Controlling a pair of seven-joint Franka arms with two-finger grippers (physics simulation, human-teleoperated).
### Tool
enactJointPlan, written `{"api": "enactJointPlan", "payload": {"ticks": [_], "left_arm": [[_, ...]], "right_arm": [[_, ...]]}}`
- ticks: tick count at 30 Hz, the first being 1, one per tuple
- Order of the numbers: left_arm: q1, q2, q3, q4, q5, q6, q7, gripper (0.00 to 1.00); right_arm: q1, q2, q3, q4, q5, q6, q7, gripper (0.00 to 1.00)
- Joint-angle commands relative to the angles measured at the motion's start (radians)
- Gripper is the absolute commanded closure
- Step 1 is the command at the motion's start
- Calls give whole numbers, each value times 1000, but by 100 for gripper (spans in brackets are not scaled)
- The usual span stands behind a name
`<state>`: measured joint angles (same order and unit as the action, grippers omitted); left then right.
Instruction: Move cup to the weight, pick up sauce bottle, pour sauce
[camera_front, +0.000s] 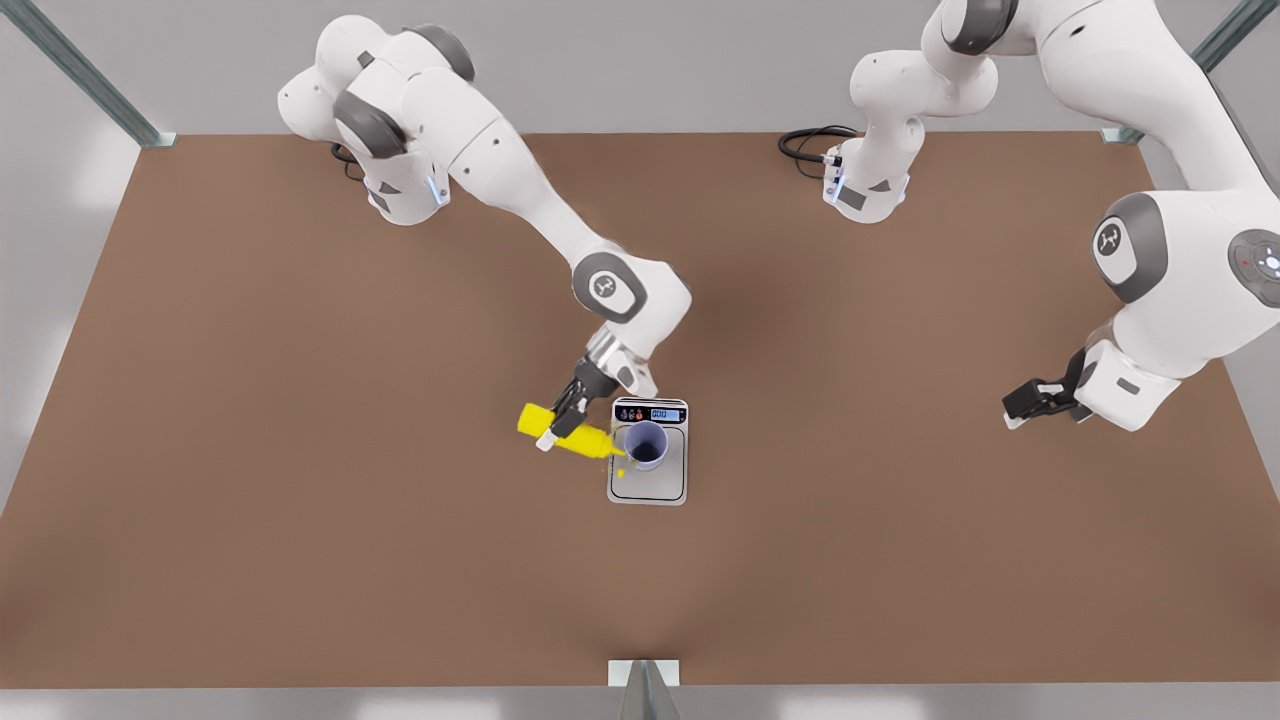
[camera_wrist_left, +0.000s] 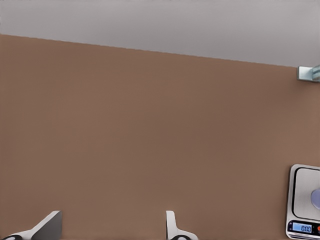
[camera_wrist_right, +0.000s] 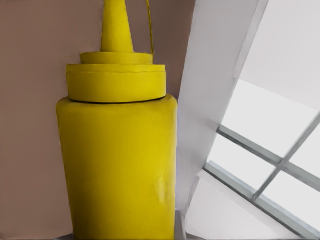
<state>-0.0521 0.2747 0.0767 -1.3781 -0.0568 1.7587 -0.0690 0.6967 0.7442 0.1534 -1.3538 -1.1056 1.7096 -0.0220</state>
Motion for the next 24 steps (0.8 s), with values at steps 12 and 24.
{"api": "enactJointPlan", "payload": {"ticks": [12,24], "left_arm": [[0,1,0,2,2,-2,0,0],[0,1,0,2,2,1,0,0]], "right_arm": [[-396,-72,0,2,762,239,-768,43],[-792,-43,72,-76,1510,225,-1653,43]]}}
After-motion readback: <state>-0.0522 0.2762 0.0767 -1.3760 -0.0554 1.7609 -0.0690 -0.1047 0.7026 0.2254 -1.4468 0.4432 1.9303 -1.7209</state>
